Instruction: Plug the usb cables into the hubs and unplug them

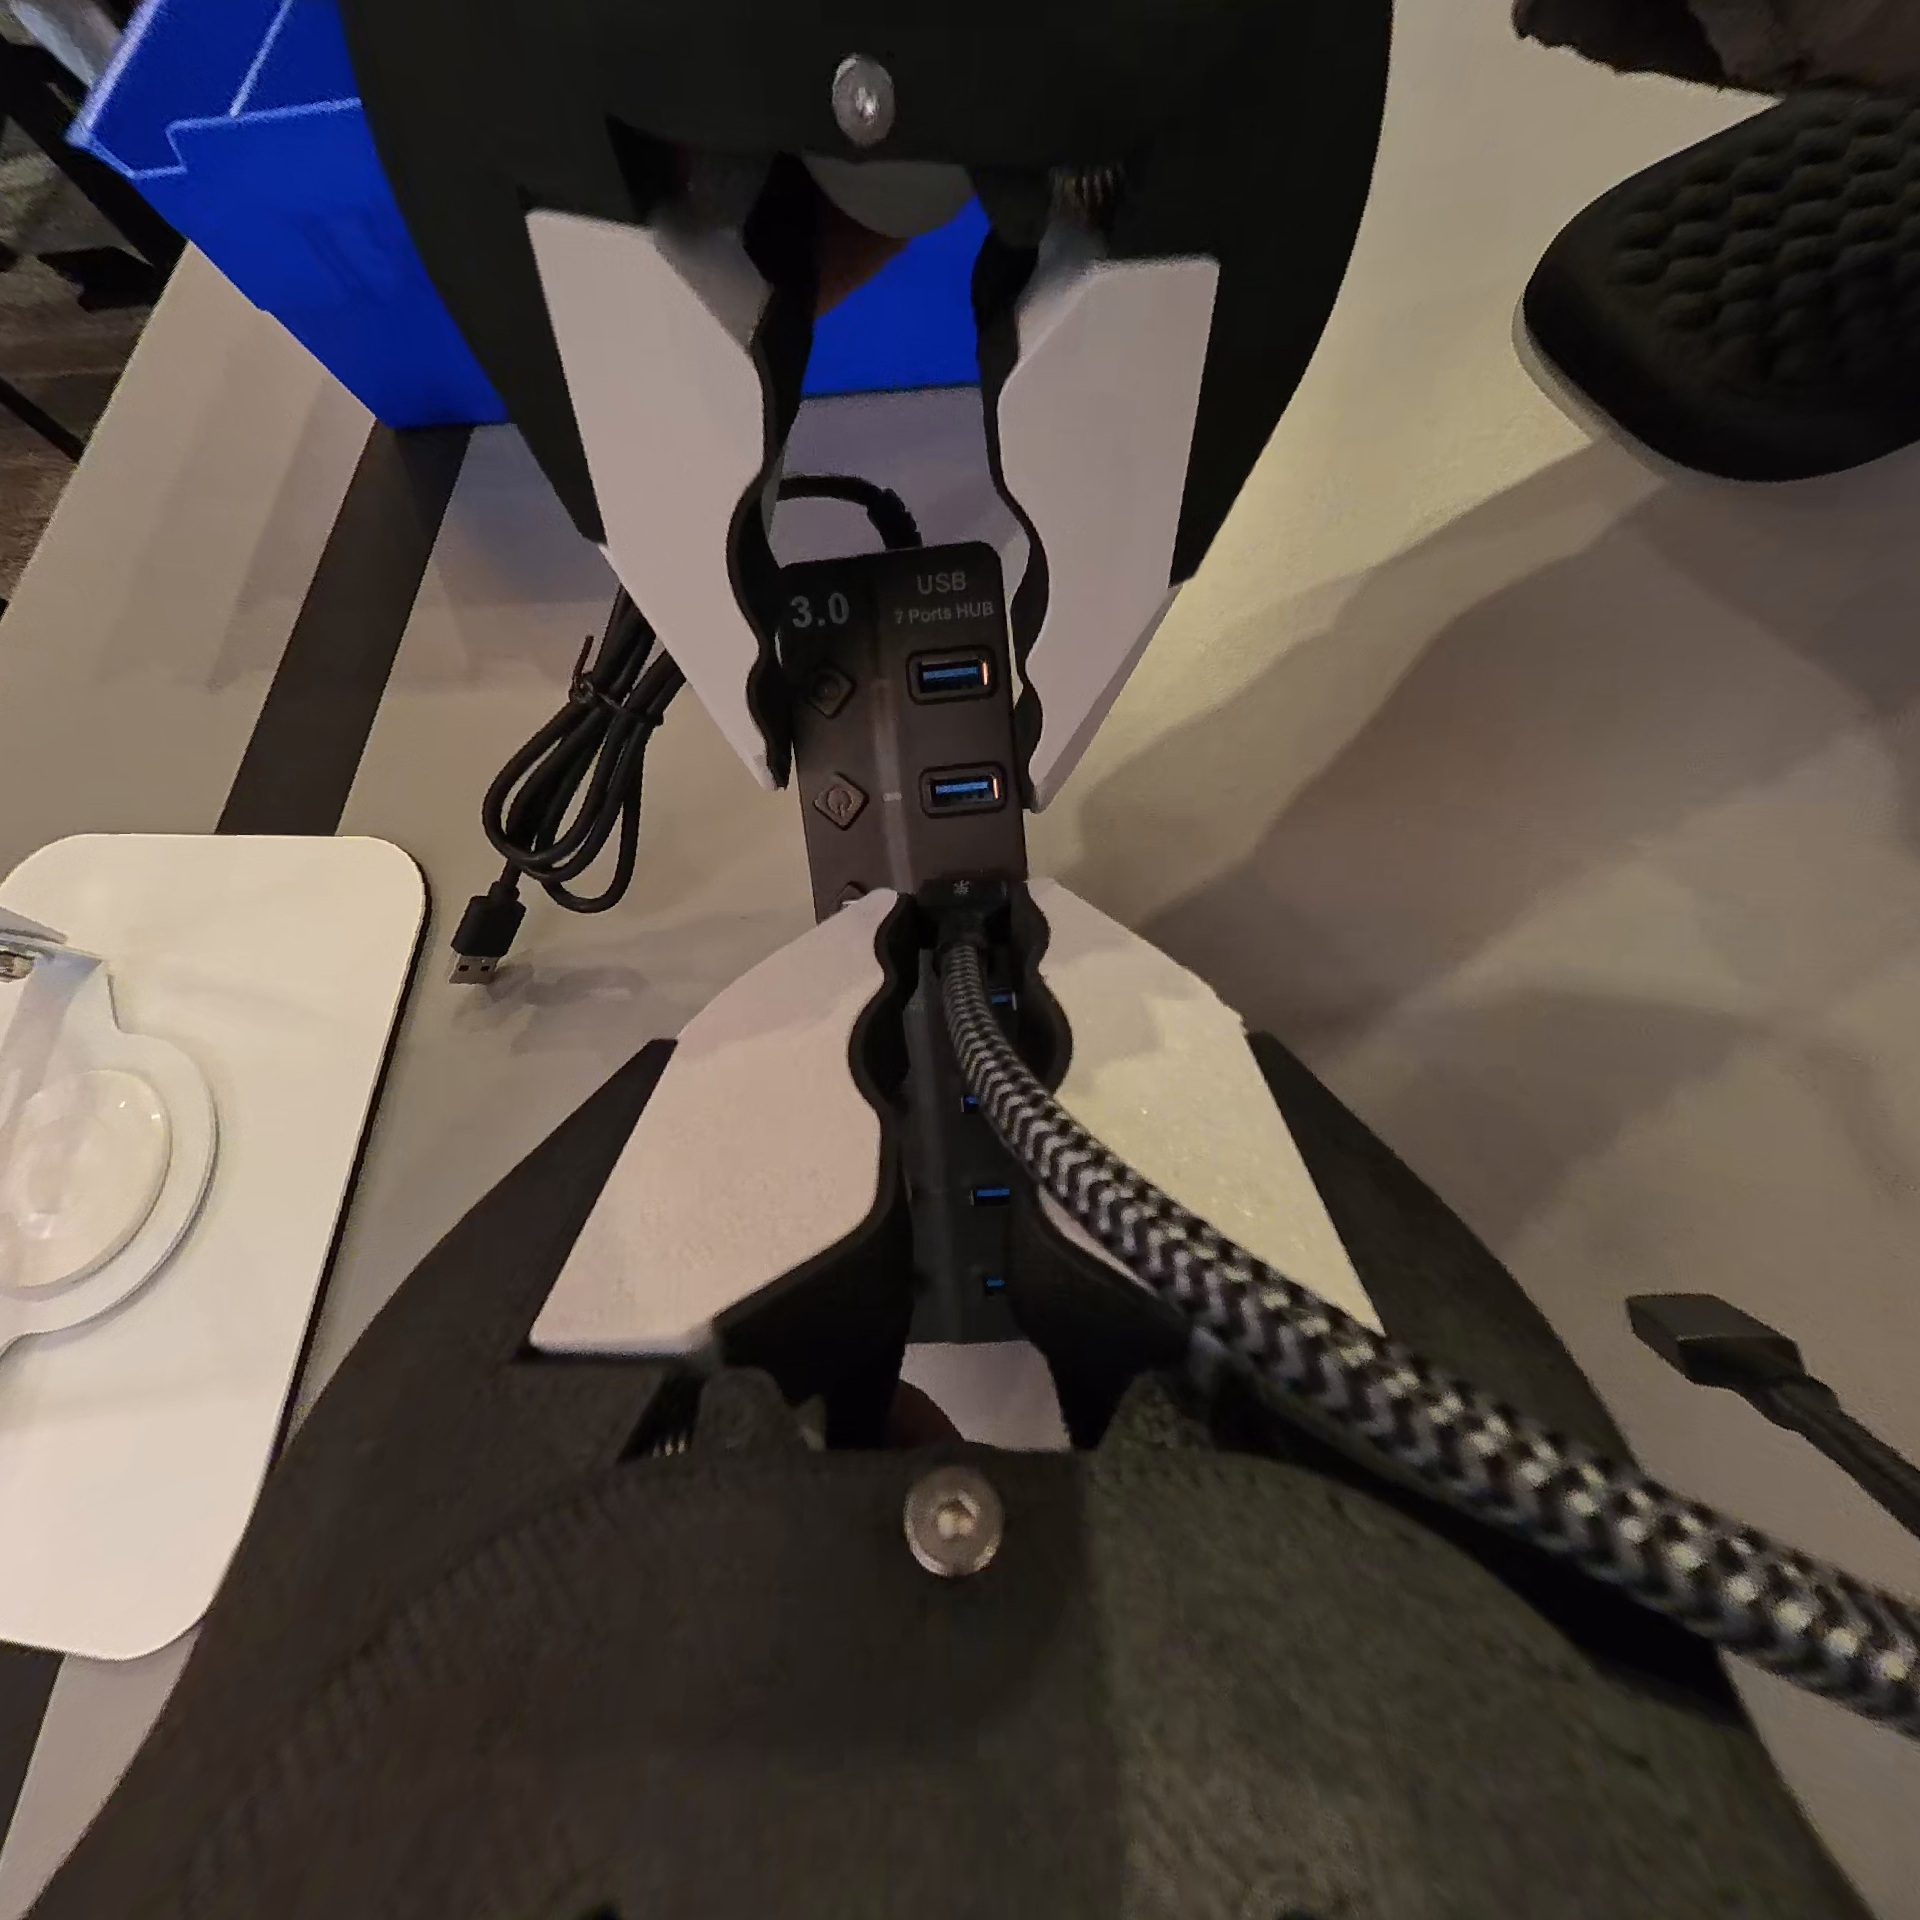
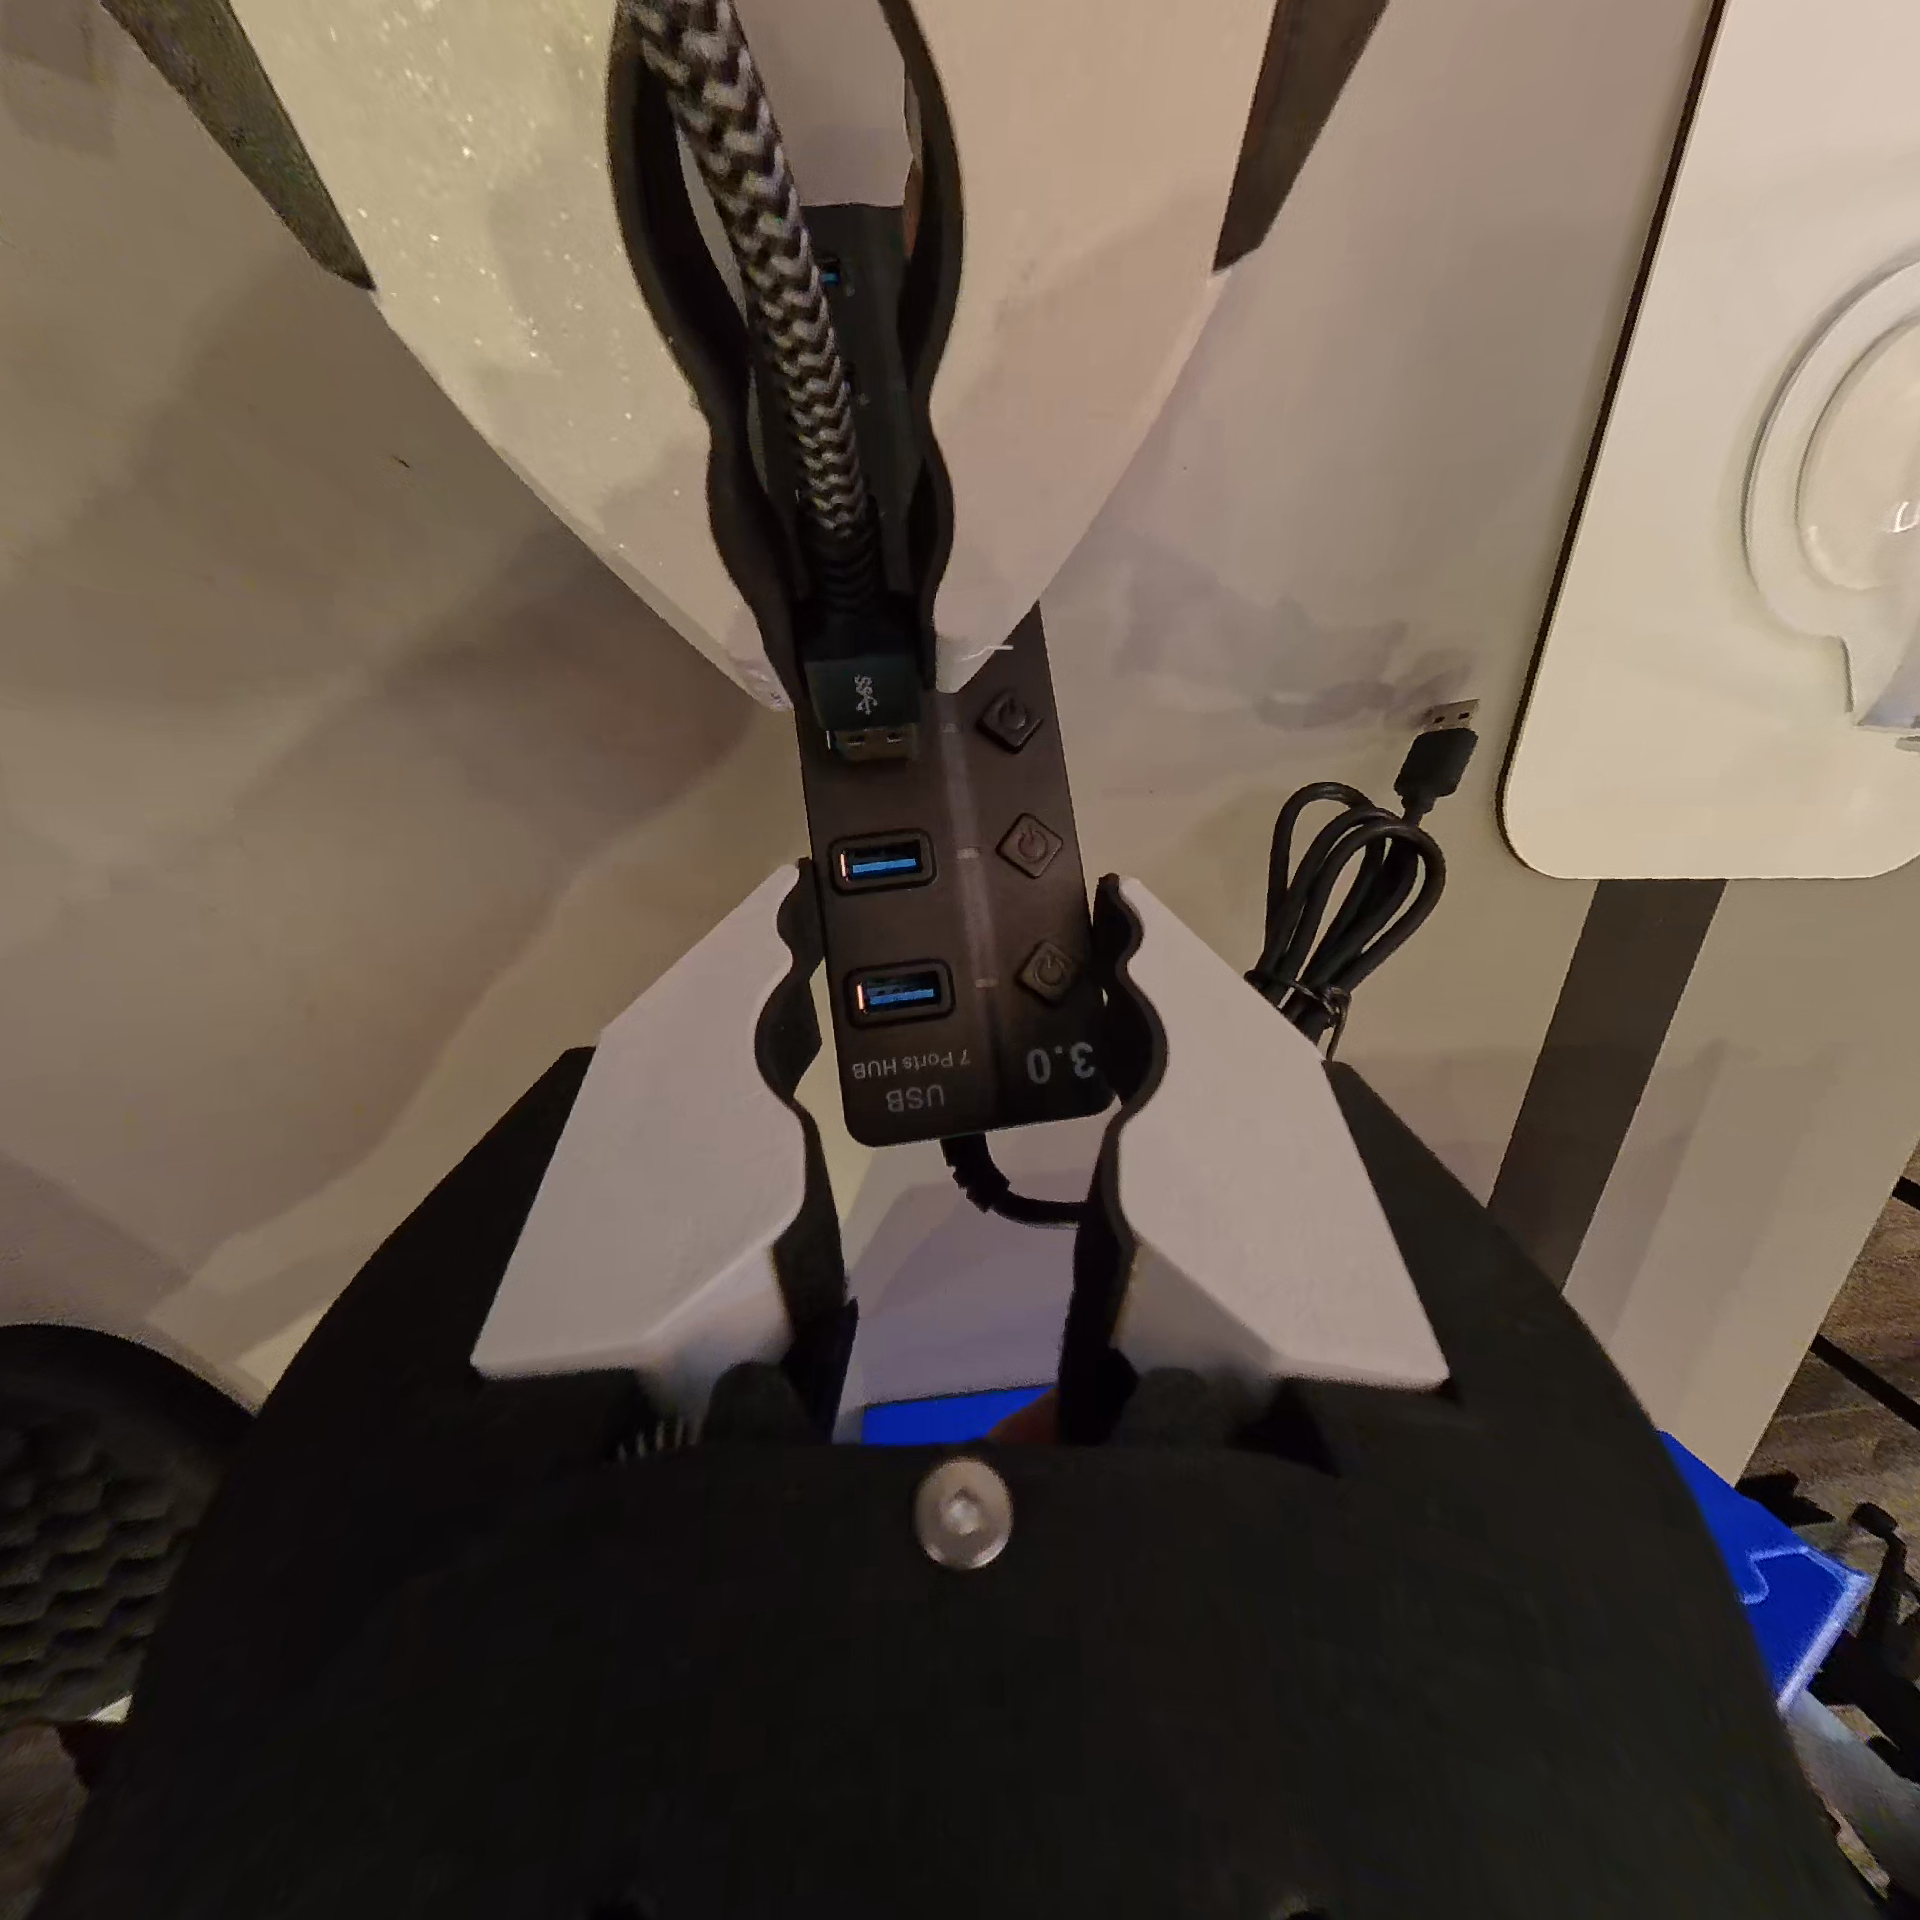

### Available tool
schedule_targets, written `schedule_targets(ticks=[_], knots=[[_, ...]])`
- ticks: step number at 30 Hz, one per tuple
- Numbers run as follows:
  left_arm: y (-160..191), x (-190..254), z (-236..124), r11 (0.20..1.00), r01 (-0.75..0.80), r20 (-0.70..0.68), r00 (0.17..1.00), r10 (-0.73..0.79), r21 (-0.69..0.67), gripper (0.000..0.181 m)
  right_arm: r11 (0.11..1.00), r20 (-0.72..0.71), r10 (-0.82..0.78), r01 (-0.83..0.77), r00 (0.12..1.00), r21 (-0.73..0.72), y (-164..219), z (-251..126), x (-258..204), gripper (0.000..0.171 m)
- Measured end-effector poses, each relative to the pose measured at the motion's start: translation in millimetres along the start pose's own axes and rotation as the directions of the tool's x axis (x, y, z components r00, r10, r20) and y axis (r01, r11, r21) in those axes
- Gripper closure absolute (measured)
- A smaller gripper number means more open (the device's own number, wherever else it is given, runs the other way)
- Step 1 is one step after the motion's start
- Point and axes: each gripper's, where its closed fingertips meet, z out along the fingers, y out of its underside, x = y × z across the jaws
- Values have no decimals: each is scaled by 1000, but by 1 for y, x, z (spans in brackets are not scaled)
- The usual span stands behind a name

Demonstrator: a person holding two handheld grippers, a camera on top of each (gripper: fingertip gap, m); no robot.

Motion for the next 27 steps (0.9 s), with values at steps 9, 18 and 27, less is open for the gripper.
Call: schedule_targets(ticks=[9,18,27], knots=[[7,2,4,999,13,-1,1000,-13,-50,164,1000,-4,-4,4,1000,-2,-1,0,0,121],[6,3,9,1000,18,2,1000,-18,-20,164,1000,-14,-6,6,1000,-9,3,2,0,121],[2,4,9,1000,-1,15,1000,1,13,163,1000,-19,-5,5,1000,15,0,-2,0,122]])
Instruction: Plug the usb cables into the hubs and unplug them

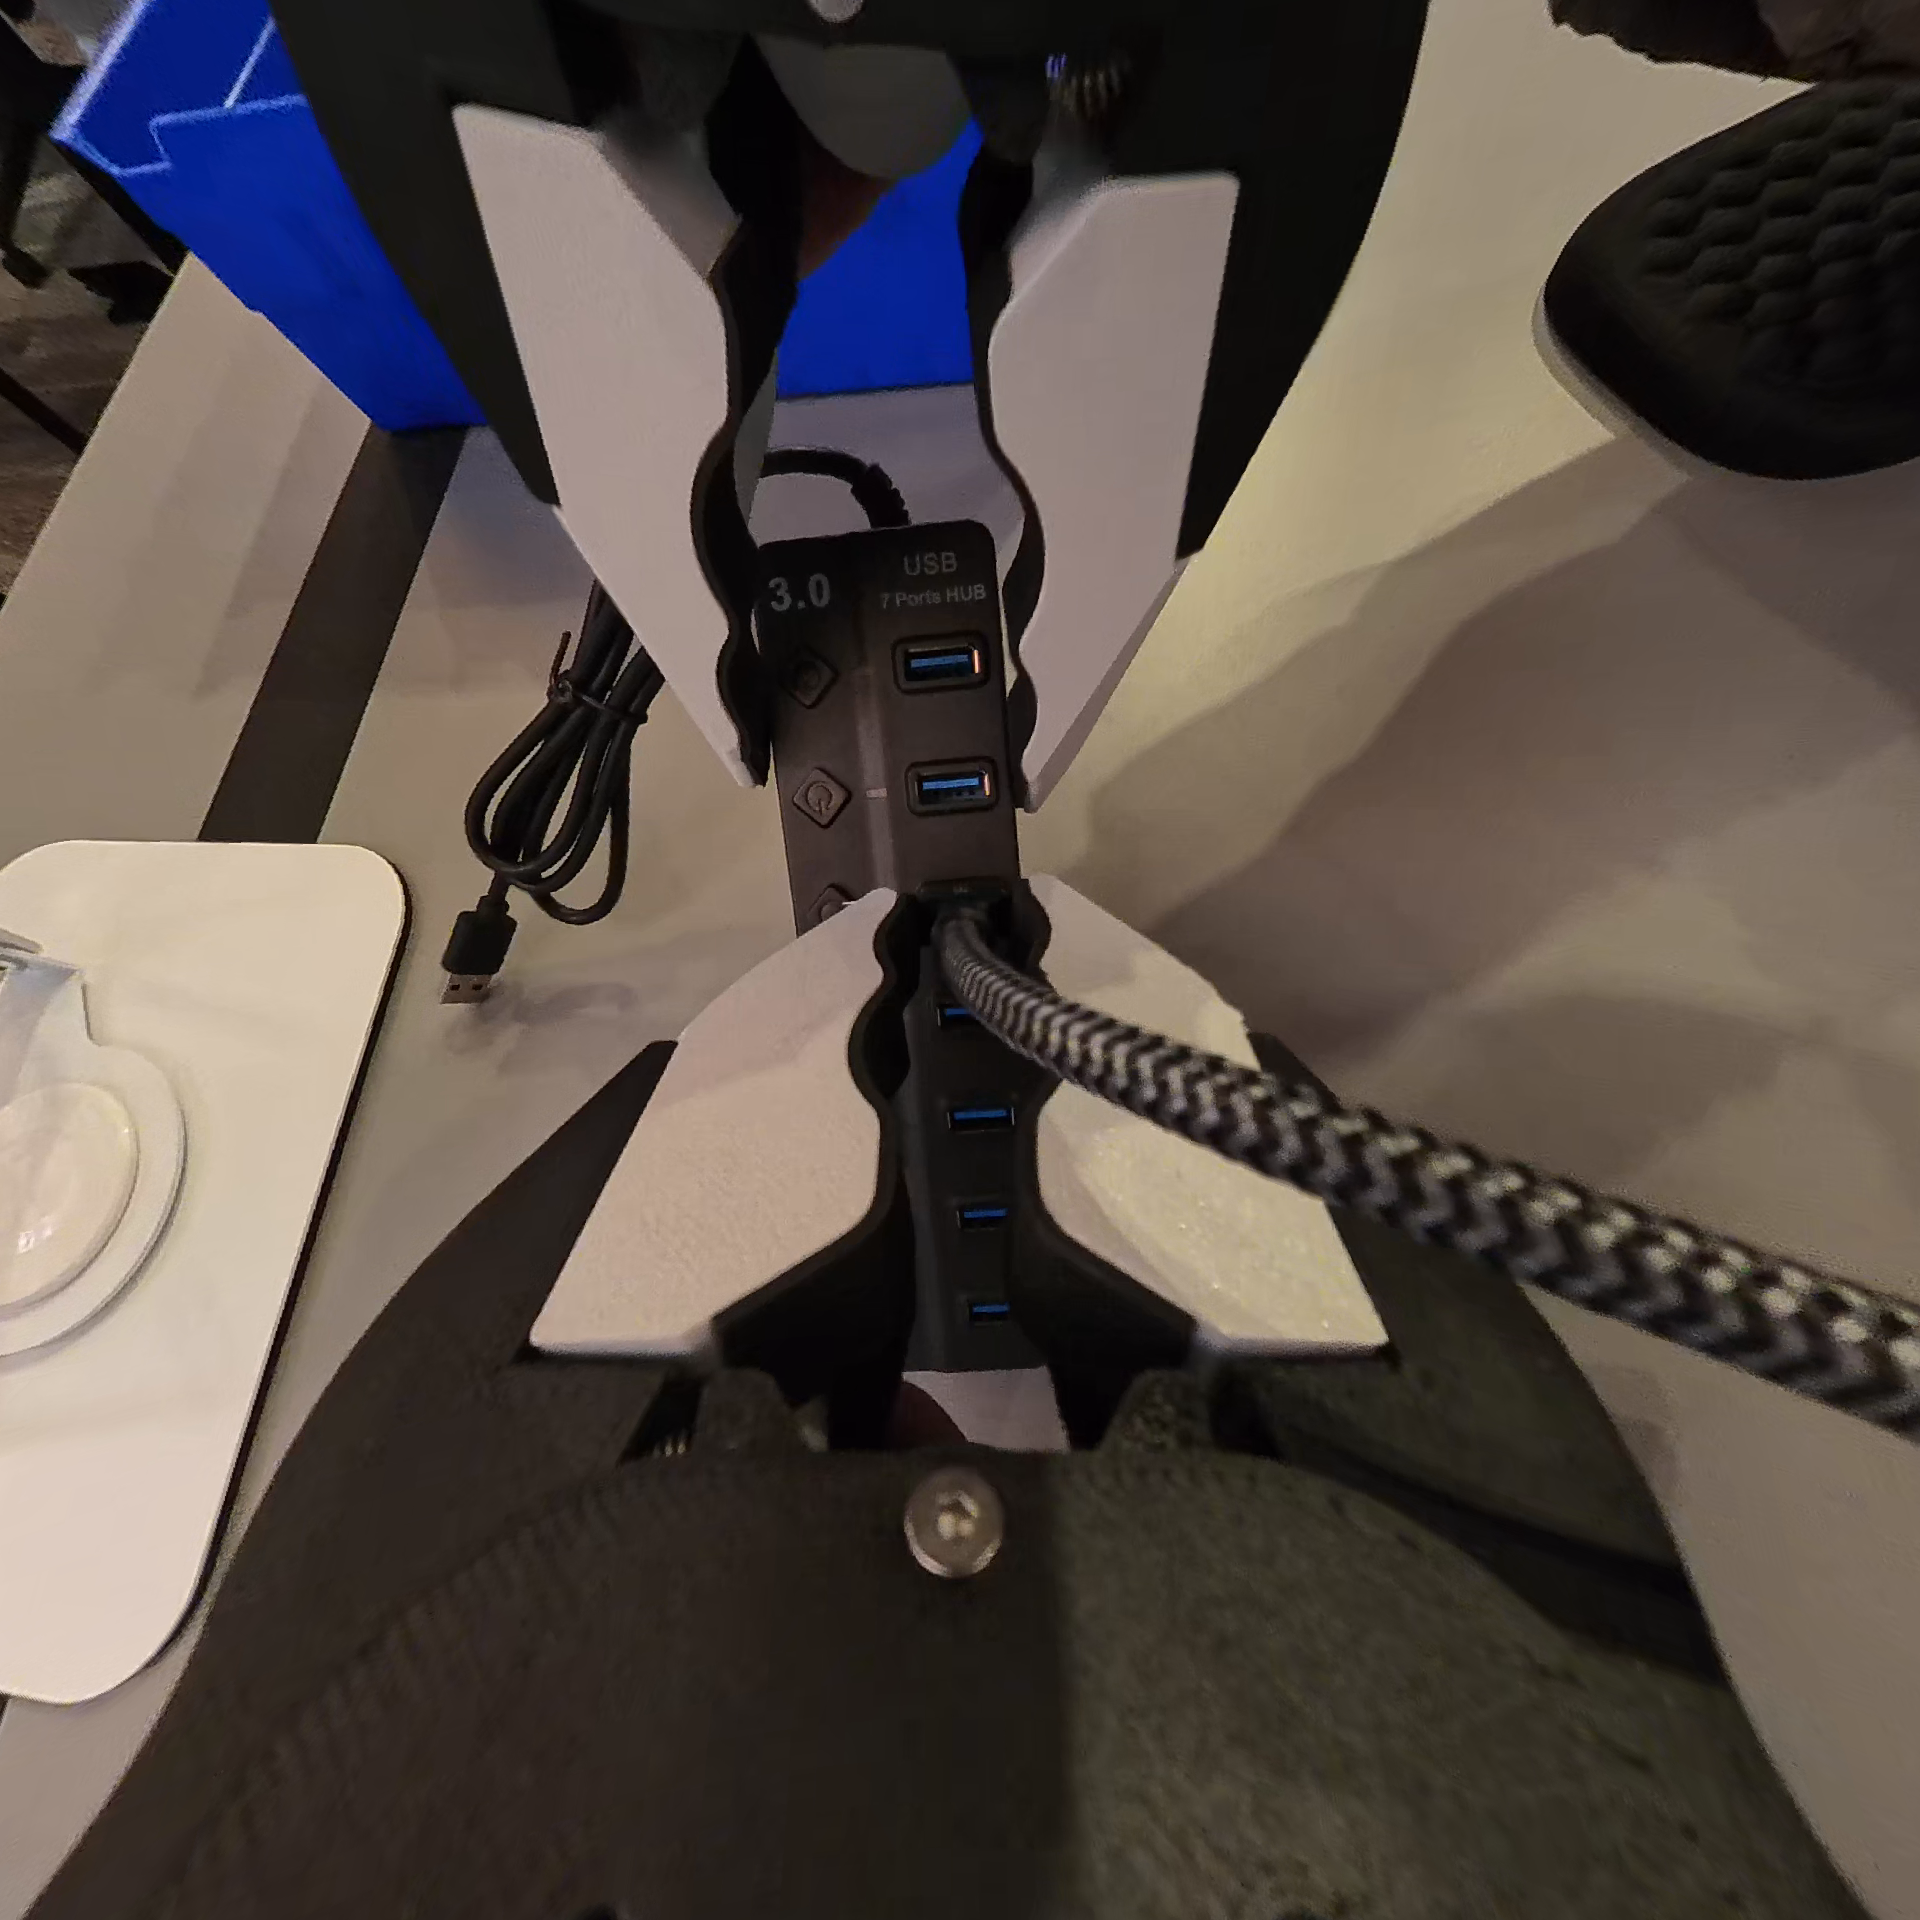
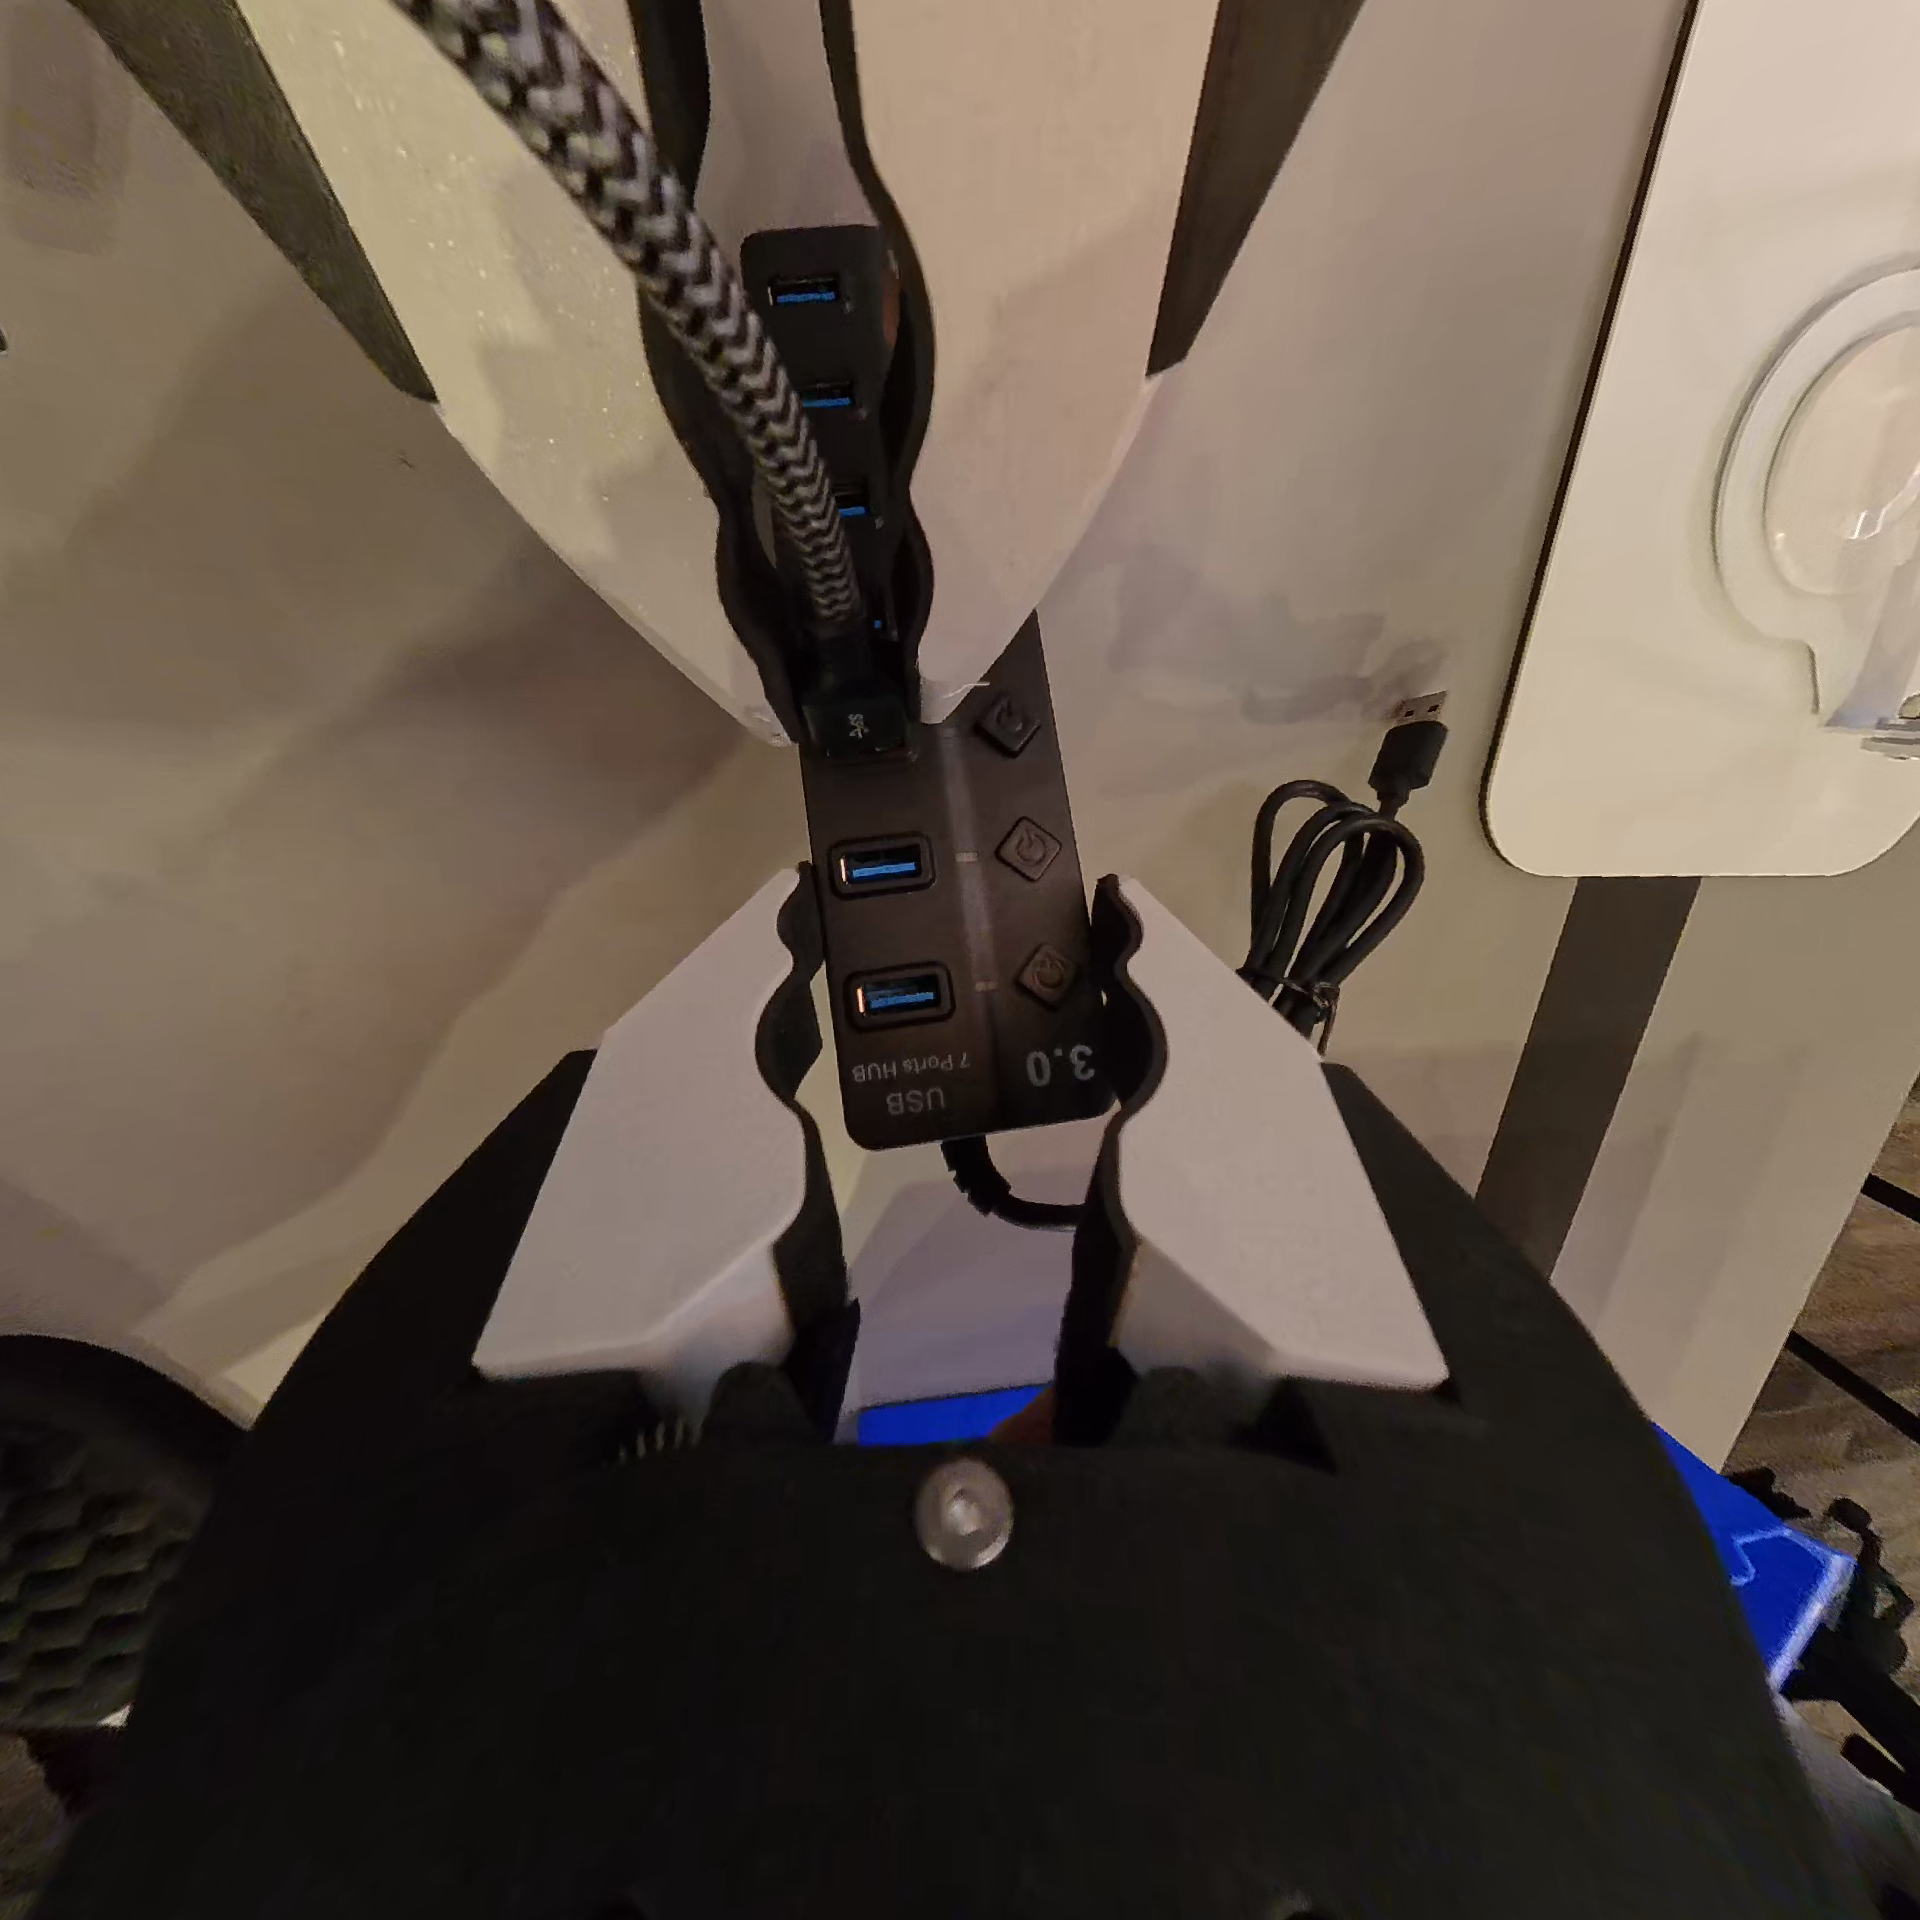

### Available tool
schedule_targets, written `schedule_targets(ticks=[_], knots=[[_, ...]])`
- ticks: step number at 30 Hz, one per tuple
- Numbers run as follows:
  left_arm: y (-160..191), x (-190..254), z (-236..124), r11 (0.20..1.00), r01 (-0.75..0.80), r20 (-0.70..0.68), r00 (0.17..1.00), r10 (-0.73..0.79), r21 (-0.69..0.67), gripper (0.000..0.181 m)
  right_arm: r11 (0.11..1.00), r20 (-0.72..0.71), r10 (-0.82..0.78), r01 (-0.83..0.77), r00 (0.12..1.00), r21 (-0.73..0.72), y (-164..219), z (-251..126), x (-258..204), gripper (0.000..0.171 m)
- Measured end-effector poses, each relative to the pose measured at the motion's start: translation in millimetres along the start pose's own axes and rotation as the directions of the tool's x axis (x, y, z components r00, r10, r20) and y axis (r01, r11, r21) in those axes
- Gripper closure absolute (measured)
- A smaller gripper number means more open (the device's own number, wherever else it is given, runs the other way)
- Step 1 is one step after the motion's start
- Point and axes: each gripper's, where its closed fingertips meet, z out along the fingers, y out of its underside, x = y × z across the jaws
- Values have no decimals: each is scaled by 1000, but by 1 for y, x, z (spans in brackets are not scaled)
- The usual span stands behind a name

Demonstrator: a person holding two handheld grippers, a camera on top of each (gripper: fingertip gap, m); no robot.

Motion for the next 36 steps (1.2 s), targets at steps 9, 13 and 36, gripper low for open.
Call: schedule_targets(ticks=[9,13,36], knots=[[-1,2,-2,990,-28,-43,998,34,137,164,998,15,21,-21,1000,52,-4,-4,-3,122],[-1,2,-3,981,-29,-53,998,40,193,164,999,15,19,-20,1000,49,-4,-5,-3,122],[-2,2,-3,938,-40,-54,997,62,344,164,994,24,64,-66,998,82,-5,-5,-4,122]])
